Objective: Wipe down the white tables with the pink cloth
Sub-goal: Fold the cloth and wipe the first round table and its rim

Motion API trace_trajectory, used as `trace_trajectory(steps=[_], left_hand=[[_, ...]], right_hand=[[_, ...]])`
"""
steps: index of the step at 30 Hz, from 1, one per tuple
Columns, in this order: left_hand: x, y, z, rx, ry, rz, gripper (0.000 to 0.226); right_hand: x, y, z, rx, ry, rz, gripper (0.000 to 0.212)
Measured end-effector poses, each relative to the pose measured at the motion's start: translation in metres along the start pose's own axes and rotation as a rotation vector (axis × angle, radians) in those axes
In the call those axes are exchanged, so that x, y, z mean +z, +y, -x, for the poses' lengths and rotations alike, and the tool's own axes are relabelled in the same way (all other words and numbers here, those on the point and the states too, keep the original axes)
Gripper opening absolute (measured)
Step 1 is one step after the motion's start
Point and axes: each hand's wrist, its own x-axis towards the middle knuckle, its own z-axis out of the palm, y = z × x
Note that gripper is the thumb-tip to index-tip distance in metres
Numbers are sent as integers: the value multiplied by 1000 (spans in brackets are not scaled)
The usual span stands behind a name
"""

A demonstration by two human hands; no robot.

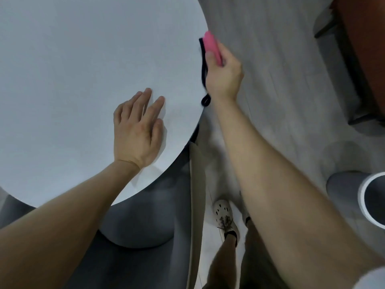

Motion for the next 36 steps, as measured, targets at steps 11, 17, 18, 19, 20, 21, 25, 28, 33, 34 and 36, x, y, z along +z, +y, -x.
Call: trace_trajectory(steps=[11, 17, 18, 19, 20, 21, 25, 28, 33, 34, 36], left_hand=[[0, -4, 2, -4, -15, 35, 53], [8, -10, 1, 21, 12, 20, 51], [9, -10, 1, 22, 17, 23, 51], [8, -10, 0, 22, 18, 27, 51], [8, -9, 0, 22, 15, 29, 51], [7, -9, 0, 23, 8, 30, 52], [2, -8, 1, 21, -9, 45, 53], [2, -6, 1, 11, -14, 65, 53], [-1, -4, 2, 1, -45, 52, 55], [0, -4, 1, -3, -54, 39, 56], [-2, -3, 0, -10, -79, 4, 56]], right_hand=[[-4, 22, 257, 129, -78, 12, 61], [4, 22, 45, 13, -75, 27, 50], [6, 19, 7, 33, -130, 21, 50], [10, 15, -18, 37, -169, -11, 49], [13, 14, -29, 35, -189, -54, 49], [14, 11, -25, 35, -190, -86, 49], [-4, 31, 99, -33, -45, -15, 54], [-28, 36, 189, 41, -213, 71, 60], [-9, 28, 41, -46, -262, 78, 53], [0, 22, -9, -93, -328, 121, 52], [20, 2, -83, -153, -464, 146, 52]])
